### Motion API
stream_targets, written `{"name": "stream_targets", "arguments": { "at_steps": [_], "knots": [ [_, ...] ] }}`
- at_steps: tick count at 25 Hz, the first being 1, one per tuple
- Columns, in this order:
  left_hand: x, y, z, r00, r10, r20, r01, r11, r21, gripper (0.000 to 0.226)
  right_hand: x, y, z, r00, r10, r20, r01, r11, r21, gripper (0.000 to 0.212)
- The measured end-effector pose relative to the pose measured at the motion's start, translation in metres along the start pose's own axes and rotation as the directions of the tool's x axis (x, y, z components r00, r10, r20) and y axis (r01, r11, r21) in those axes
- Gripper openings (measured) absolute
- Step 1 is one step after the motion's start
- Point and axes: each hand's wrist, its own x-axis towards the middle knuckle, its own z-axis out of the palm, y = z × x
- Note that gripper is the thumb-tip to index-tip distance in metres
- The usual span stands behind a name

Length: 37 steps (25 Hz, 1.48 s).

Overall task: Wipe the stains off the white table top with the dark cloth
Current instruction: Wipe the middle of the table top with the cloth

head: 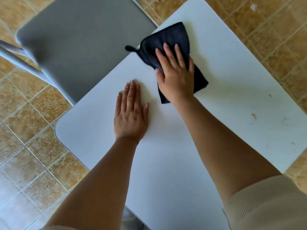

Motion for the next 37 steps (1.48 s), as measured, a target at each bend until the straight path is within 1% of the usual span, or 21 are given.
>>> {"name": "stream_targets", "arguments": {
  "at_steps": [1,3,5,7,9,11,13,16,18,20,22,24,26,28,30,32,35,37],
  "knots": [
    [0.000,0.000,0.000,1.000,-0.001,-0.005,0.001,1.000,-0.013,0.059,-0.015,0.000,-0.001,0.999,-0.045,-0.024,0.045,0.999,0.000,0.046],
    [-0.001,-0.001,-0.003,1.000,0.000,-0.015,-0.001,0.998,-0.060,0.059,-0.050,0.010,-0.009,0.995,-0.095,-0.027,0.094,0.995,-0.019,0.045],
    [-0.007,-0.008,-0.007,1.000,-0.005,-0.031,0.002,0.996,-0.093,0.059,-0.077,0.025,-0.020,0.997,-0.071,-0.021,0.069,0.996,-0.052,0.044],
    [-0.022,-0.022,-0.013,0.998,-0.045,-0.036,0.042,0.997,-0.071,0.059,-0.085,0.031,-0.027,0.998,0.062,0.023,-0.060,0.996,-0.065,0.047],
    [-0.044,-0.037,-0.018,0.996,-0.087,-0.025,0.086,0.996,-0.035,0.059,-0.078,0.020,-0.027,0.972,0.219,0.080,-0.216,0.975,-0.050,0.051],
    [-0.056,-0.045,-0.019,0.996,-0.089,-0.032,0.088,0.996,-0.016,0.060,-0.061,0.000,-0.022,0.952,0.289,0.102,-0.288,0.957,-0.032,0.053],
    [-0.059,-0.047,-0.016,0.995,-0.082,-0.051,0.082,0.997,-0.007,0.059,-0.051,-0.025,-0.015,0.962,0.253,0.100,-0.254,0.967,-0.002,0.053],
    [-0.058,-0.047,-0.014,0.993,-0.094,-0.069,0.094,0.996,-0.006,0.059,-0.063,-0.057,-0.006,0.994,0.099,0.044,-0.100,0.995,0.018,0.049],
    [-0.060,-0.048,-0.012,0.993,-0.087,-0.076,0.086,0.996,-0.010,0.058,-0.088,-0.065,-0.008,1.000,0.018,0.013,-0.018,1.000,0.025,0.047],
    [-0.061,-0.049,-0.012,0.993,-0.083,-0.088,0.082,0.997,-0.012,0.057,-0.118,-0.058,-0.016,0.999,-0.015,0.028,0.014,1.000,0.012,0.046],
    [-0.059,-0.048,-0.013,0.992,-0.081,-0.092,0.080,0.997,-0.018,0.057,-0.142,-0.039,-0.025,0.999,-0.003,0.033,0.003,1.000,-0.022,0.046],
    [-0.057,-0.048,-0.012,0.994,-0.074,-0.085,0.072,0.997,-0.019,0.057,-0.146,-0.016,-0.031,0.998,0.048,0.035,-0.046,0.996,-0.075,0.047],
    [-0.056,-0.049,-0.012,0.996,-0.068,-0.064,0.067,0.998,-0.019,0.057,-0.127,0.001,-0.031,0.988,0.150,0.044,-0.144,0.983,-0.110,0.050],
    [-0.056,-0.049,-0.013,0.996,-0.070,-0.049,0.069,0.997,-0.023,0.057,-0.089,0.006,-0.028,0.965,0.251,0.076,-0.246,0.967,-0.069,0.053],
    [-0.056,-0.048,-0.013,0.996,-0.070,-0.047,0.069,0.997,-0.026,0.057,-0.054,-0.005,-0.023,0.948,0.296,0.115,-0.295,0.955,-0.023,0.054],
    [-0.058,-0.050,-0.013,0.996,-0.070,-0.048,0.069,0.997,-0.021,0.057,-0.042,-0.028,-0.013,0.955,0.269,0.127,-0.270,0.963,-0.011,0.054],
    [-0.058,-0.052,-0.012,0.996,-0.069,-0.063,0.068,0.998,-0.015,0.057,-0.067,-0.059,-0.005,0.993,0.109,0.035,-0.110,0.994,0.013,0.050],
    [-0.058,-0.052,-0.012,0.995,-0.066,-0.074,0.065,0.998,-0.020,0.057,-0.103,-0.064,-0.008,1.000,0.011,0.007,-0.011,1.000,0.024,0.047]
  ]
}}
